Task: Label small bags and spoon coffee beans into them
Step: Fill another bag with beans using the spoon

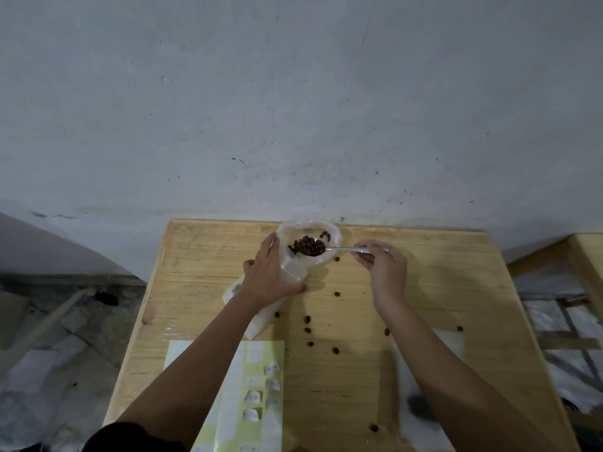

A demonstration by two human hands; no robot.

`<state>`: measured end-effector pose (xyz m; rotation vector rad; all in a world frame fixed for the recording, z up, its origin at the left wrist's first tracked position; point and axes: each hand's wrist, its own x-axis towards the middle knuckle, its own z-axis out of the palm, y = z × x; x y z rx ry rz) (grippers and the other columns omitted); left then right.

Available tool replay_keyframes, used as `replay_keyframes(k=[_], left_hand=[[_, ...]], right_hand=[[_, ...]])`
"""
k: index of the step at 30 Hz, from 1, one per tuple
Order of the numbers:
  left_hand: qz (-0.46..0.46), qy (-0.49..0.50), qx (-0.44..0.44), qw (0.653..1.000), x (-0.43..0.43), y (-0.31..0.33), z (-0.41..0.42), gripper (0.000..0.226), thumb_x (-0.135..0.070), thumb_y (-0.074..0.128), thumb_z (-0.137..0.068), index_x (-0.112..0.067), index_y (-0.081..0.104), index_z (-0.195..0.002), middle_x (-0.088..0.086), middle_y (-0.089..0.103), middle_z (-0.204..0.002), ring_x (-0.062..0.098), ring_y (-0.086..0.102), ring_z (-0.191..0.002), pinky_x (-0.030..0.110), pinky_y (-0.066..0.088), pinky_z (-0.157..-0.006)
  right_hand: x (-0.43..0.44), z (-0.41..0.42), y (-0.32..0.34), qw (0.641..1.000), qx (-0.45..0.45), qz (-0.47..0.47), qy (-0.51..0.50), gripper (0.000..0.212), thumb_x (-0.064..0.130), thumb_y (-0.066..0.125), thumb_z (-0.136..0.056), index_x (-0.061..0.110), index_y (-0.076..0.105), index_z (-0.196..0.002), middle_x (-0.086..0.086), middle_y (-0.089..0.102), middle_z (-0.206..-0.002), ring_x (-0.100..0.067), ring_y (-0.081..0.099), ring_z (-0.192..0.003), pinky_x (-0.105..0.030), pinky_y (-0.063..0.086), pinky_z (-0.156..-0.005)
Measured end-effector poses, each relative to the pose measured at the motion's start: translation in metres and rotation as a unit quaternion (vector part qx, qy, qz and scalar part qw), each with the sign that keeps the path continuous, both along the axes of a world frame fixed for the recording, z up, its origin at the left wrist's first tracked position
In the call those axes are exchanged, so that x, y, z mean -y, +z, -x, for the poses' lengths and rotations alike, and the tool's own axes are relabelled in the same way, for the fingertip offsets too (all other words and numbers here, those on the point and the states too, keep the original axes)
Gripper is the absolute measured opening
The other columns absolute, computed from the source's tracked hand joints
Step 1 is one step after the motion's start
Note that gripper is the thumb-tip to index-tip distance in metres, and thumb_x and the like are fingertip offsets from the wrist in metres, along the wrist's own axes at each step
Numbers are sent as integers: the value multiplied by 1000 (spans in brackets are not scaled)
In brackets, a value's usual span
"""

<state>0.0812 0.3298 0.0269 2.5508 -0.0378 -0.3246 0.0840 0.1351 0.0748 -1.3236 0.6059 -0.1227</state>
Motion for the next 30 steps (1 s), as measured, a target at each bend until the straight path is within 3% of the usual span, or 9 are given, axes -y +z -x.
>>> replay_keyframes(k=[6,10,13,17,19,22,25,30], left_hand=[[-2,-19,-6,1000,-1,0,1,123,-67,73,-59,-12,8,-148,-6,4,-155,18,22,-139,43,29,-105],[1,-18,-7,1000,-4,-1,3,121,-66,73,-59,-14,9,-147,-8,5,-154,16,23,-138,39,28,-100],[12,-21,-14,1000,-7,0,6,123,-70,72,-56,-14,10,-147,-9,6,-152,15,25,-135,36,25,-95],[35,-32,-36,998,-9,1,12,124,-77,59,-51,-13,13,-147,-12,9,-150,14,29,-133,42,26,-103],[24,-46,-54,997,-11,0,13,121,-74,64,-56,-13,15,-147,-10,10,-151,15,29,-134,46,27,-106],[10,-53,-65,996,-14,-4,13,112,-66,71,-64,-14,16,-147,-7,12,-152,16,26,-136,48,27,-107],[13,-46,-74,996,-17,-5,11,117,-72,68,-56,-15,18,-146,-5,14,-151,18,28,-135,48,29,-104],[44,1,-64,997,-17,-6,10,120,-68,73,-57,-14,16,-147,-5,12,-153,17,24,-137,47,27,-105]], right_hand=[[-18,14,6,967,65,136,208,18,6,53,-92,9,69,-84,-2,69,-82,-10,67,-78,-23,55,-76],[-14,13,4,969,112,176,135,20,11,53,-94,20,68,-85,2,69,-81,-18,67,-81,-30,55,-78],[-7,8,-4,966,110,208,104,16,11,53,-94,15,69,-95,1,69,-90,-15,66,-89,-29,53,-84],[-9,5,-19,941,95,289,148,21,6,53,-93,10,68,-107,-3,68,-106,4,59,-92,-4,44,-83],[-12,5,-23,936,105,305,143,22,4,52,-93,7,68,-108,-7,66,-108,5,57,-92,0,41,-80],[-17,4,-21,928,140,316,139,22,2,52,-93,6,68,-107,-7,65,-106,9,57,-92,-2,42,-81],[-23,3,-16,917,189,321,145,22,2,52,-93,7,68,-108,-2,65,-106,13,56,-98,-5,43,-86],[-26,4,-17,912,215,313,155,23,6,52,-94,11,67,-111,2,64,-109,5,58,-105,-12,45,-92]])
